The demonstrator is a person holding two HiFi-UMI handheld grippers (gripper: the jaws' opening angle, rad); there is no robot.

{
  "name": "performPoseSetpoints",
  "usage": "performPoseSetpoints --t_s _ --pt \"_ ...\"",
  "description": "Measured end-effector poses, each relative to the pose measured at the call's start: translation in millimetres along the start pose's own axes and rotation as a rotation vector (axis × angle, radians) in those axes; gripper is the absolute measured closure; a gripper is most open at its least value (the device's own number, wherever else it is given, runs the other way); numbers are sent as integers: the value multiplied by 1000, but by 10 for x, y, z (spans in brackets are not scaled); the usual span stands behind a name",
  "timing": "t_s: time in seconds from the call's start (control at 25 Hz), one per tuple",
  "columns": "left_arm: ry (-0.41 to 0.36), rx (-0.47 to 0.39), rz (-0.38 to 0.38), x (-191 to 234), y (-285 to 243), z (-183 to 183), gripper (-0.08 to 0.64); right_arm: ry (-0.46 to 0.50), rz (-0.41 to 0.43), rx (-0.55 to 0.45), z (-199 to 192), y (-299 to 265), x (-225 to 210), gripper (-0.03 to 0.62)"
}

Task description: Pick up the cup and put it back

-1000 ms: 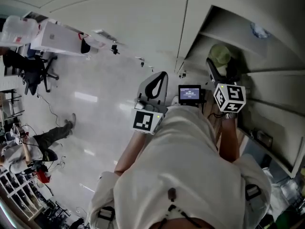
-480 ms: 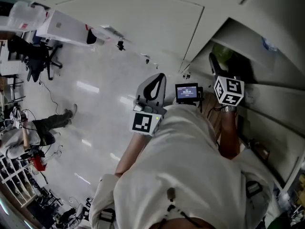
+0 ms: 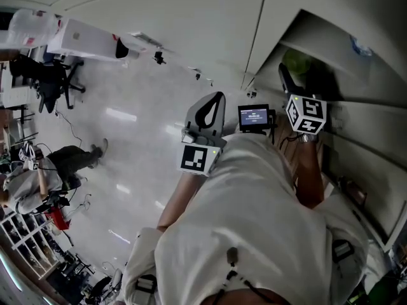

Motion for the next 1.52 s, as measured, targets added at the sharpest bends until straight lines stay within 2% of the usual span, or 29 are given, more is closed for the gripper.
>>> performPoseSetpoints --t_s 0.28,0.52,0.68,0.92,1.12,1.16,1.24,1.32,1.52 --pt "5 -13 -2 33 54 -7 551 -9 6 4 -12 61 40 256" --pt "13 -22 -43 85 83 -35 551 -15 -10 -4 -48 237 155 256" --pt "18 -33 -117 91 87 -46 551 -44 -43 -30 -91 466 306 256" --pt "12 -47 -259 184 192 -12 551 -64 -154 -39 -73 787 570 256" --pt "-2 -49 -352 455 428 -24 551 -111 -210 -87 -27 1044 1039 261" --pt "-8 -40 -364 533 489 -26 551 -126 -235 -98 -25 1097 1159 297" --pt "-19 -20 -389 695 608 -37 551 -161 -304 -115 -43 1201 1402 523" --pt "-21 -26 -423 838 721 -40 551 -189 -339 -116 -78 1267 1671 559" --pt "-18 -33 -511 1124 1048 -140 551 -192 -358 -100 -148 1424 2406 568"
Point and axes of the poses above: the fingertips, and each gripper's own axes: y backward along the fingers, x to its left, z out of its top, the point moved 7 cm from there along y, backward along the fingers, and after that the axes turned 4 degrees about x, right-handed, at the moved point
